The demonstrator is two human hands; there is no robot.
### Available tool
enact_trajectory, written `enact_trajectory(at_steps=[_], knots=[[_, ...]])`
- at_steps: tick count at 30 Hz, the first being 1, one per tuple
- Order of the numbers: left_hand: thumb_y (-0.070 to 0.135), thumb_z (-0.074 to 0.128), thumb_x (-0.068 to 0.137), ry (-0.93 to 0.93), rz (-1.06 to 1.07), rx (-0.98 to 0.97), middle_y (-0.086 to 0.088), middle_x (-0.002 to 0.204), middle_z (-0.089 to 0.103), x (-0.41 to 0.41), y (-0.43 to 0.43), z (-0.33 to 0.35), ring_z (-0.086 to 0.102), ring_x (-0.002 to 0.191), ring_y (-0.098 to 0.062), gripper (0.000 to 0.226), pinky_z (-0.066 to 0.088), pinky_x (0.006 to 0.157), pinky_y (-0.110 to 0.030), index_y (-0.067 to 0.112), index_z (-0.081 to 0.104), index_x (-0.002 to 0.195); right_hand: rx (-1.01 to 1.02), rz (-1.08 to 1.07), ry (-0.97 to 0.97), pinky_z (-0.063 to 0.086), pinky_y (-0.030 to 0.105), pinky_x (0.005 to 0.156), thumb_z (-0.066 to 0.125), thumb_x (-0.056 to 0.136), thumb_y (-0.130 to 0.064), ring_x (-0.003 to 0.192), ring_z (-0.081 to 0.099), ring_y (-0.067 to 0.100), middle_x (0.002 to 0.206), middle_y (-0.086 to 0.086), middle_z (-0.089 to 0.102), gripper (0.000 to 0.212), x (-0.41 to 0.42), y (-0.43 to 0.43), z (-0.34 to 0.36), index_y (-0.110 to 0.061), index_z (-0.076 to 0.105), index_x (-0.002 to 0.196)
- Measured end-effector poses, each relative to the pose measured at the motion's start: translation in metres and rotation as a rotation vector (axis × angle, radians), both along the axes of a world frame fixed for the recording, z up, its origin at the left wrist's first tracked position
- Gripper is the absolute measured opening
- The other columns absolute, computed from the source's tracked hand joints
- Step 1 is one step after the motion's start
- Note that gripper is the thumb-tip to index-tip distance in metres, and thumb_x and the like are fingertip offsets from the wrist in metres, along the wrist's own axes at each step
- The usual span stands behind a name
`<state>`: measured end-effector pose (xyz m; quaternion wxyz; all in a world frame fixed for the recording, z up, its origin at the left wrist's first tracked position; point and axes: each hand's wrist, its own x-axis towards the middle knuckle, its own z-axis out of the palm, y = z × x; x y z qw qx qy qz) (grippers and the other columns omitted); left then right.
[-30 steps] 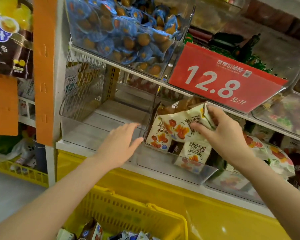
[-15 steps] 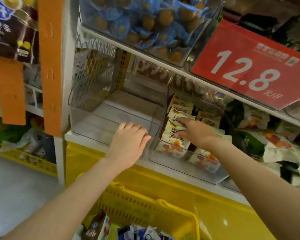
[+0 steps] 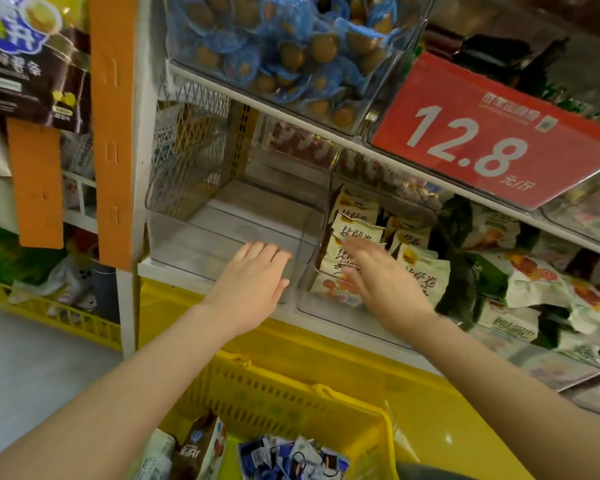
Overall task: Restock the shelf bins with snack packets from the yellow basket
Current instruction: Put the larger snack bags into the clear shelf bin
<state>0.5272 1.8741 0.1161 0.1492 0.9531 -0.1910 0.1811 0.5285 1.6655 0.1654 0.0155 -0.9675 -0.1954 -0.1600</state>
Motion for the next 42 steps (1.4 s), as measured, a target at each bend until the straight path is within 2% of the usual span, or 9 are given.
enact_trajectory(at_steps=[6,12,18,23,29,32,36,39,42], knots=[[0.03,0.038,0.097,-0.004,-0.013,-0.105,0.004,0.133,0.043,-0.051,0.017,-0.008,0.036,0.124,-0.012,0.041,0.028,0.105,-0.028,0.021,0.038,0.137,-0.093,-0.038,0.088,-0.011,0.022,0.111,0.032,0.098,-0.044,0.143,-0.013,0.011,0.159,0.001,-0.002,0.064,-0.052,0.009,-0.049,-0.017,0.006,0.15],[0.02,0.049,0.093,0.11,0.177,-0.203,0.0,0.108,0.058,-0.105,0.063,-0.075,0.051,0.103,-0.02,0.025,0.038,0.086,-0.033,0.015,0.058,0.116,0.087,0.057,0.194,0.034,0.023,0.099,0.037,0.099,-0.037,0.119,0.044,0.013,0.13,-0.003,0.045,0.039,-0.103,0.051,-0.106,-0.019,0.043,0.133],[0.019,0.053,0.092,0.469,0.449,-0.156,-0.014,0.106,0.058,-0.143,0.129,-0.163,0.055,0.097,-0.035,0.027,0.041,0.081,-0.043,0.008,0.057,0.117,0.066,0.068,0.577,0.037,0.025,0.096,0.031,0.101,-0.038,0.118,0.043,0.015,0.132,0.001,0.04,0.042,-0.119,0.108,-0.203,-0.017,0.034,0.138],[0.031,0.033,0.099,0.722,0.42,-0.315,-0.004,0.098,0.053,-0.162,0.147,-0.208,0.053,0.097,-0.026,0.022,0.04,0.085,-0.037,0.017,0.049,0.107,0.092,-0.073,0.899,0.034,0.035,0.104,0.042,0.099,-0.026,0.129,0.037,0.028,0.144,0.014,0.032,0.052,-0.11,0.133,-0.269,-0.009,0.023,0.144],[0.04,0.029,0.098,0.693,0.46,-0.512,0.004,0.068,0.049,-0.164,0.14,-0.219,0.048,0.06,-0.008,0.018,0.031,0.055,-0.032,0.025,0.035,0.089,0.344,-0.277,1.003,0.019,0.036,0.117,0.044,0.098,-0.031,0.144,0.015,0.026,0.156,0.013,0.012,0.07,-0.082,0.145,-0.316,-0.001,0.006,0.148],[0.045,0.027,0.095,0.688,0.437,-0.534,0.004,0.067,0.049,-0.165,0.141,-0.219,0.048,0.058,-0.005,0.021,0.029,0.048,-0.023,0.027,0.034,0.088,0.511,-0.407,1.089,0.03,0.038,0.11,0.045,0.098,-0.031,0.138,0.03,0.031,0.151,0.017,0.027,0.066,-0.062,0.15,-0.33,0.002,0.015,0.146],[0.054,0.021,0.089,0.666,0.433,-0.527,0.007,0.065,0.048,-0.165,0.141,-0.219,0.047,0.056,-0.003,0.024,0.027,0.045,-0.018,0.033,0.032,0.087,0.428,-0.57,1.095,0.041,0.035,0.077,0.041,0.096,-0.046,0.106,0.056,0.036,0.11,0.02,0.058,0.06,-0.039,0.148,-0.344,0.005,0.039,0.128],[0.055,0.021,0.089,0.656,0.422,-0.546,0.006,0.067,0.049,-0.164,0.141,-0.219,0.049,0.059,-0.005,0.027,0.03,0.048,-0.018,0.031,0.035,0.088,0.417,-0.585,1.039,0.047,0.035,0.07,0.046,0.096,-0.04,0.085,0.059,0.034,0.098,0.021,0.064,0.043,-0.03,0.146,-0.349,0.002,0.057,0.099],[0.048,0.029,0.094,0.653,0.439,-0.58,0.003,0.069,0.052,-0.164,0.14,-0.22,0.052,0.061,-0.008,0.025,0.036,0.052,-0.021,0.026,0.04,0.091,0.409,-0.557,0.958,0.051,0.041,0.07,0.049,0.096,-0.027,0.072,0.06,0.034,0.074,0.019,0.061,0.037,-0.032,0.141,-0.347,-0.005,0.051,0.066]])
